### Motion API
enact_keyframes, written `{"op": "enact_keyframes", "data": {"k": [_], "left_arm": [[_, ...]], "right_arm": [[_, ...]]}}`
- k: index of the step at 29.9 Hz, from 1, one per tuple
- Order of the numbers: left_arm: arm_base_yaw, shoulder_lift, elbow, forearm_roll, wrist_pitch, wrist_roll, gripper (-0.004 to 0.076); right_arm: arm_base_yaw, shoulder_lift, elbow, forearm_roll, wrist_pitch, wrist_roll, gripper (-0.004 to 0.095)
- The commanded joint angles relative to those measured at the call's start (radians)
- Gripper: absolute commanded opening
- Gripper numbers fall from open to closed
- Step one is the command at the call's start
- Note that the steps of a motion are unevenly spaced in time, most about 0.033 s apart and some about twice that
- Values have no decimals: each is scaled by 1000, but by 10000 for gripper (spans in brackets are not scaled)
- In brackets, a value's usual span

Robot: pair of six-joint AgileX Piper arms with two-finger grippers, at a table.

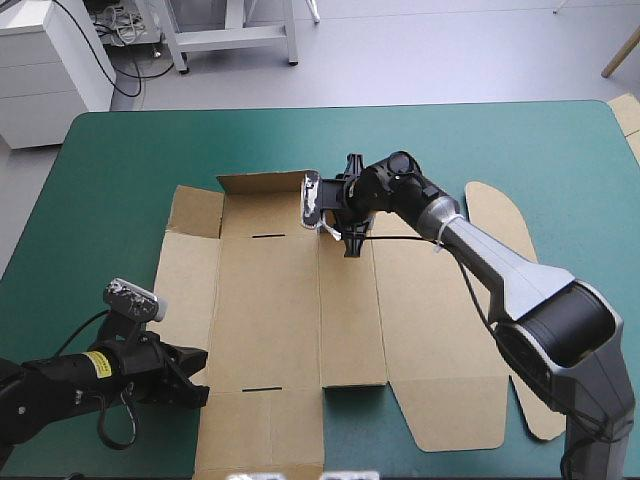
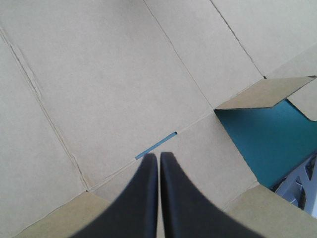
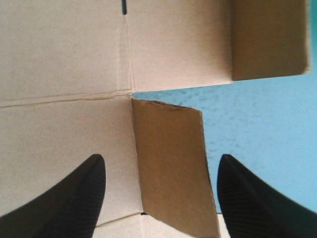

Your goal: Fold the box

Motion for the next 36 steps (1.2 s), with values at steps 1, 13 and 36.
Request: {"op": "enact_keyframes", "data": {"k": [1,13,36], "left_arm": [[-7,2,-33,-36,-64,-4,-8],[-7,2,-33,-36,-85,2,-8],[-7,227,-299,158,-15,7,-8]], "right_arm": [[-2,-131,-34,-1,-32,69,603],[-2,-312,-34,-199,136,492,569],[-292,-595,106,9,383,776,-16]]}}
